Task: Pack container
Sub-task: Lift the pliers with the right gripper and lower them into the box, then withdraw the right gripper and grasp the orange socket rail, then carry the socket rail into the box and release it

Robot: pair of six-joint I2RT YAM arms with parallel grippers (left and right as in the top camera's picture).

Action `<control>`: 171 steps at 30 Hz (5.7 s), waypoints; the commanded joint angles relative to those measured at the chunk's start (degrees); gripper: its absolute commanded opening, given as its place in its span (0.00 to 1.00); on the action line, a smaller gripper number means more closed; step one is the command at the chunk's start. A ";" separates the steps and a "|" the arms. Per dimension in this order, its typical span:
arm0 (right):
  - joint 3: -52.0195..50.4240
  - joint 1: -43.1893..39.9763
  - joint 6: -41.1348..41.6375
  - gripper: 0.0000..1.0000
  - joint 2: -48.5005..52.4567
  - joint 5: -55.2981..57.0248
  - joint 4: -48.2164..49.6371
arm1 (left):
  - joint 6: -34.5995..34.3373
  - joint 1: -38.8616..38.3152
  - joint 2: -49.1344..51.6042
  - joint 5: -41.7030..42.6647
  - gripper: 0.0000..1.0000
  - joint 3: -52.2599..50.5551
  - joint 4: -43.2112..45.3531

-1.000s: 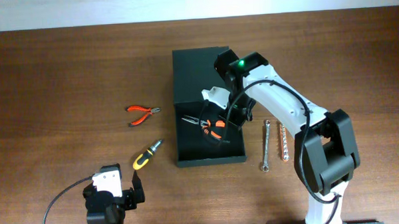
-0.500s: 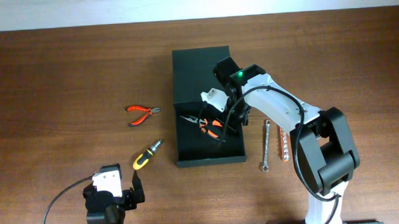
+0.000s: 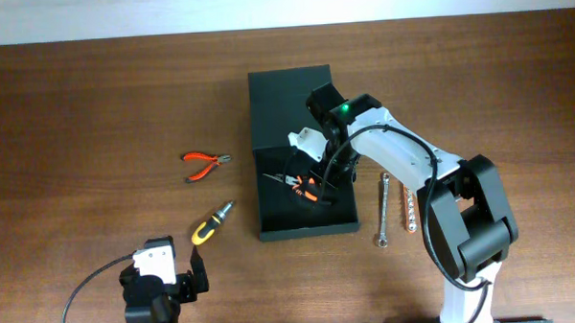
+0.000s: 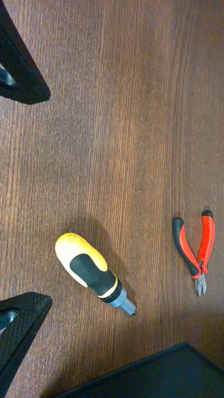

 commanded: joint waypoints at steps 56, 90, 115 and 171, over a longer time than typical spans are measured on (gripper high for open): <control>-25.09 -24.46 40.06 0.84 -14.88 10.54 -1.01 | 0.92 0.35 -0.50 0.42 0.99 -0.31 0.02; -28.17 -24.46 39.80 0.53 -14.21 13.31 7.78 | 0.92 0.35 -0.50 0.42 0.99 -0.31 0.02; -30.97 -24.46 39.60 0.04 -14.23 13.27 10.49 | 0.92 0.35 -0.50 0.42 0.99 -0.31 0.02; 3.76 7.87 3.74 0.08 2.03 8.63 -2.54 | 0.92 0.35 -0.50 0.42 0.99 -0.31 0.02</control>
